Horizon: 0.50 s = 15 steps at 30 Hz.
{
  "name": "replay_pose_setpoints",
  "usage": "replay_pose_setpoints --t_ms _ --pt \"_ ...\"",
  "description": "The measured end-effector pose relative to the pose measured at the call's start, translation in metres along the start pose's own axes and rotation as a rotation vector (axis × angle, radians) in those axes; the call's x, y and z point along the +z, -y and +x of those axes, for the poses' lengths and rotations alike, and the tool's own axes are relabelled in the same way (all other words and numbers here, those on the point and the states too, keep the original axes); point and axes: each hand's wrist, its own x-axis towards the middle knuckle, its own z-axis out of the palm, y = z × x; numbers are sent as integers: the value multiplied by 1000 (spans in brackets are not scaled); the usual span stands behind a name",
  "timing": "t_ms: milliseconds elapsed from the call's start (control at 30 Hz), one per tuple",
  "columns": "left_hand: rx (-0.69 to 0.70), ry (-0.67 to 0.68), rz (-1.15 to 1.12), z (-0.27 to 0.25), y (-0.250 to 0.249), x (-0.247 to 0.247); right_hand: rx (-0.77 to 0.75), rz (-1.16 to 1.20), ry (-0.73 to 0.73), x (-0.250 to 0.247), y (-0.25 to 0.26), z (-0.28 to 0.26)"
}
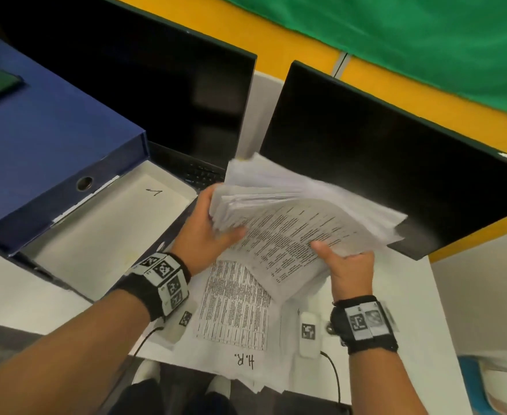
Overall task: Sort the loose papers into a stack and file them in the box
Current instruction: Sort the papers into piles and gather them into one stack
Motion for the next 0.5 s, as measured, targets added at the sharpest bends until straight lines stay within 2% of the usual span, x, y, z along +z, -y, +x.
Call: replay_pose_setpoints --t_ms 67,167,233,333,433,500 --pt "-88 51 45 -2 20 2 100 -44 11 7 -21 -2" --pt "-130 79 79 -6 44 11 172 -3 -43 19 -40 -7" --pt "-109 35 136 -3 46 17 188 43 -89 24 -41 -9" --pt "-132 -104 216 1 32 14 212 1 -156 25 -51 -7" --pt "-49 -262 355 9 9 2 430 -373 -198 33 -77 -14" --pt "-31 -339 379 13 -5 -5 639 -714 -75 47 -100 -32"
